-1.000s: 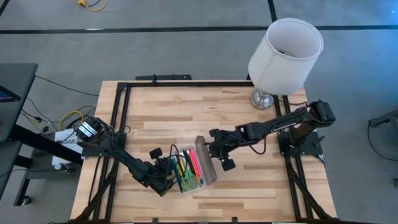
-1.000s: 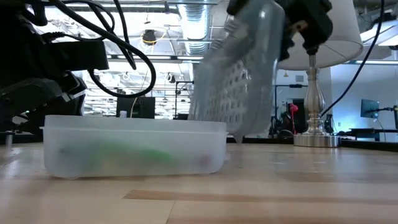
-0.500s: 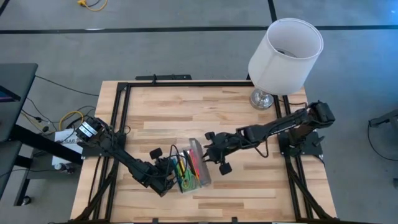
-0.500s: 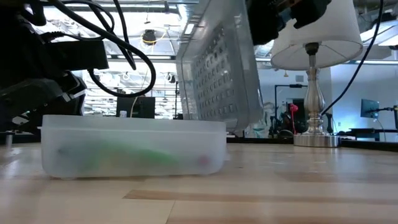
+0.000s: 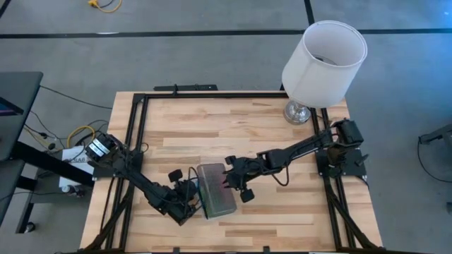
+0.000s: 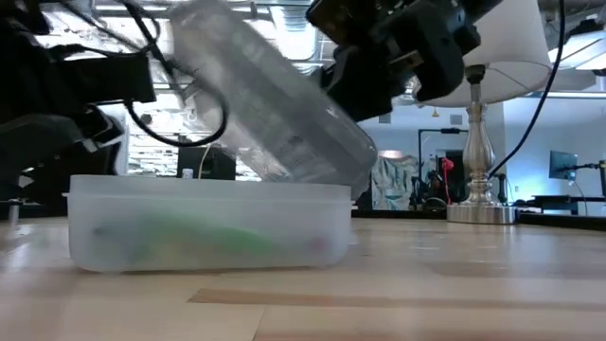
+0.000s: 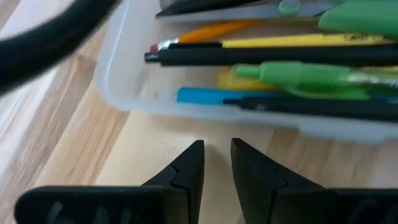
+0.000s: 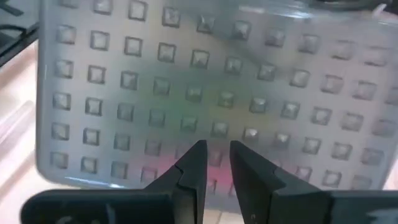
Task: Pick & place school supplies into a supply box
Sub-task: Close the black supply box, then move the black supply box from the bottom of the table to the center of the table
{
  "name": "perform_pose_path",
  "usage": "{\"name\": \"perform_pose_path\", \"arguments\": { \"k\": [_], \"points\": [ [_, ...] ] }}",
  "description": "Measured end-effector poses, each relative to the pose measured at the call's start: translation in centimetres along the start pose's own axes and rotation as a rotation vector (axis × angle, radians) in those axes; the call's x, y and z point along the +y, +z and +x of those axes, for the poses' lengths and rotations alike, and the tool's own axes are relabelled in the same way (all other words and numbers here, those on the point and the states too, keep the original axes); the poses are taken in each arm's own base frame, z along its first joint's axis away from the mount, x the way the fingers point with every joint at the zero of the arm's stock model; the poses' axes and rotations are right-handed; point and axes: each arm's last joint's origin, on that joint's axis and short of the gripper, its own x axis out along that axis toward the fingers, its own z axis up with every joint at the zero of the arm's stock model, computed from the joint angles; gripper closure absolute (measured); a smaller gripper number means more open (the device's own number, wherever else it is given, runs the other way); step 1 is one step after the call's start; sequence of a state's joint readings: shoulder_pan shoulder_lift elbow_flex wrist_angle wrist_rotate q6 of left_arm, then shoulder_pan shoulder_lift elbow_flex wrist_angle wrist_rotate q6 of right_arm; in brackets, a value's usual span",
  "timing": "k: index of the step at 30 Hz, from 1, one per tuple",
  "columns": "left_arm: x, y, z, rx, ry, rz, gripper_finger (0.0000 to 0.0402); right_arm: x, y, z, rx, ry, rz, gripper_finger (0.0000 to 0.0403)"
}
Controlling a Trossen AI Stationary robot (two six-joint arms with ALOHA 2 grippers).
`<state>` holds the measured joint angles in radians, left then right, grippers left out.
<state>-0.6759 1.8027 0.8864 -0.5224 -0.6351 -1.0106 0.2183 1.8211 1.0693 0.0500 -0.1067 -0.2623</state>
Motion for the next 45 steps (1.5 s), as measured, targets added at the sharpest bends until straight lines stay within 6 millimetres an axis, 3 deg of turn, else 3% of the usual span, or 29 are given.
{"name": "perform_pose_path", "arguments": {
  "k": [11, 19, 23, 30, 35, 45],
  "points": [
    [0.8, -3.0, -3.3, 0.030, 0.079, -0.037, 0.0325, -0.5, 1.8, -0.4, -0.051, -0.011, -0.021, 0.0337],
    [0.7, -4.7, -7.2, -0.208, 0.010, -0.091, 0.0325, -0.3, 2.8, -0.5, -0.133, 0.021, -0.045, 0.0337],
    [0.4, -5.1, -8.1, -0.348, -0.024, -0.108, 0.0325, -0.2, 3.0, -0.3, -0.163, 0.018, -0.052, 0.0337],
    [-0.9, -4.5, -7.0, -0.436, -0.035, -0.099, 0.0325, 0.5, 2.1, 2.2, -0.187, 0.056, -0.042, 0.0337],
    [-1.7, -3.4, -5.4, -0.398, -0.038, -0.084, 0.0325, 0.4, 1.7, 3.5, -0.207, 0.050, -0.016, 0.0337],
    [-2.2, -1.2, -2.7, -0.304, -0.057, -0.049, 0.0325, -0.1, 1.5, 3.8, -0.177, 0.021, 0.084, 0.0337]
  ]
}}
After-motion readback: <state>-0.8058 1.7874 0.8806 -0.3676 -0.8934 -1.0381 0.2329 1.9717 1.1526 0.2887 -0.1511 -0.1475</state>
